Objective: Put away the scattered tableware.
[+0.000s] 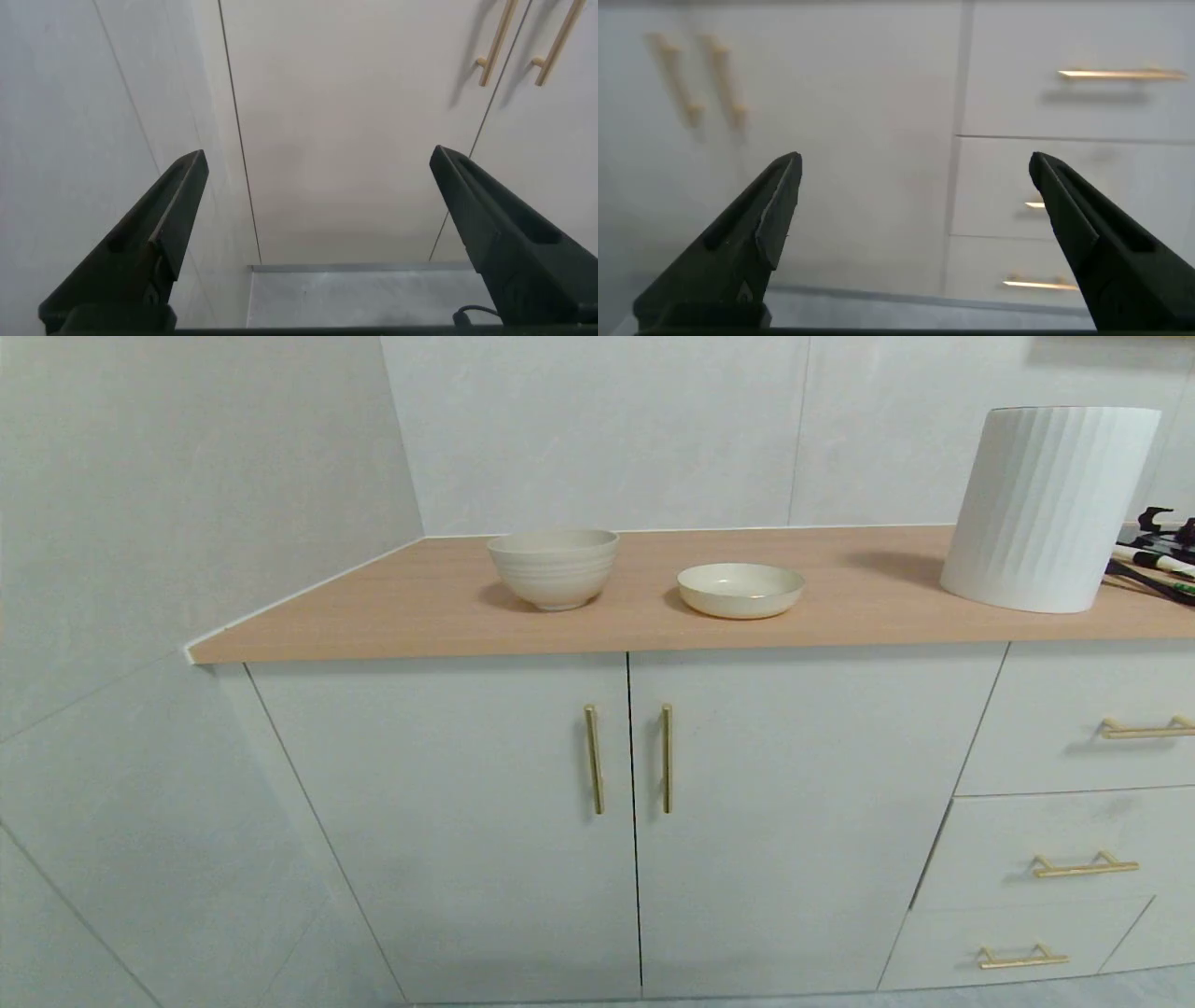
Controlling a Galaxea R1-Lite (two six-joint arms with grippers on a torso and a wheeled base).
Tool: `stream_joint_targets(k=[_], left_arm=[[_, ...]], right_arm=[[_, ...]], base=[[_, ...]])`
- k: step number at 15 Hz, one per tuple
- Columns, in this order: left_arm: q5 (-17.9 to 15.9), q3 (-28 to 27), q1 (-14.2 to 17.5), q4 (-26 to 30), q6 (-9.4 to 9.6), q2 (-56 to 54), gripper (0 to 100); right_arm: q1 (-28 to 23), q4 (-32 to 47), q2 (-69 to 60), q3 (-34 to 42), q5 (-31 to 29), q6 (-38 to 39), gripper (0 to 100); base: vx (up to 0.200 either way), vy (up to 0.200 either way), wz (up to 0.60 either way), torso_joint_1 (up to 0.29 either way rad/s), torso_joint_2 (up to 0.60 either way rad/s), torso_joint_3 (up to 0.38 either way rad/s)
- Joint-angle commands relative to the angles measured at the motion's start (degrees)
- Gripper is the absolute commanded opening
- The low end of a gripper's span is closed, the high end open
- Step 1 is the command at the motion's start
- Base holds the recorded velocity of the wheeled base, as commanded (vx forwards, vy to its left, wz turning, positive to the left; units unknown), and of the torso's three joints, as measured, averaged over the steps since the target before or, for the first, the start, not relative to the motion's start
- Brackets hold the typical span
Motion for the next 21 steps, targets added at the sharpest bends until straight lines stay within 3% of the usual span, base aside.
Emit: stream_joint_targets(k=[1, 4, 7, 8, 10, 12, 14, 17, 21], left_arm=[[0.0, 0.0, 0.0, 0.0, -0.09, 0.0, 100], [0.0, 0.0, 0.0, 0.0, 0.0, 0.0, 100], [0.0, 0.0, 0.0, 0.0, 0.0, 0.0, 100], [0.0, 0.0, 0.0, 0.0, 0.0, 0.0, 100], [0.0, 0.0, 0.0, 0.0, 0.0, 0.0, 100], [0.0, 0.0, 0.0, 0.0, 0.0, 0.0, 100], [0.0, 0.0, 0.0, 0.0, 0.0, 0.0, 100], [0.0, 0.0, 0.0, 0.0, 0.0, 0.0, 100], [0.0, 0.0, 0.0, 0.0, 0.0, 0.0, 100]], right_arm=[[1.5, -0.2, 10.8, -4.1, 6.0, 0.1, 100], [3.3, -1.5, 29.0, -7.5, 13.3, 0.1, 100], [9.5, -3.7, 42.3, -12.1, 13.2, 0.3, 100], [15.6, -4.6, 49.8, -14.7, 13.2, 0.3, 100], [21.2, -7.1, 59.8, -18.4, 13.4, 1.1, 100], [24.5, -12.1, 67.4, -20.7, 13.4, 2.0, 100], [29.5, -24.7, 80.1, -24.4, 13.4, 5.4, 100], [32.6, -33.9, 93.0, -31.0, 13.2, 10.5, 100], [33.5, -34.8, 103.9, -44.6, 13.2, 13.4, 100]], base=[[0.0, 0.0, 0.0, 0.0, 0.0, 0.0], [0.0, 0.0, 0.0, 0.0, 0.0, 0.0], [0.0, 0.0, 0.0, 0.0, 0.0, 0.0], [0.0, 0.0, 0.0, 0.0, 0.0, 0.0], [0.0, 0.0, 0.0, 0.0, 0.0, 0.0], [0.0, 0.0, 0.0, 0.0, 0.0, 0.0], [0.0, 0.0, 0.0, 0.0, 0.0, 0.0], [0.0, 0.0, 0.0, 0.0, 0.0, 0.0], [0.0, 0.0, 0.0, 0.0, 0.0, 0.0]])
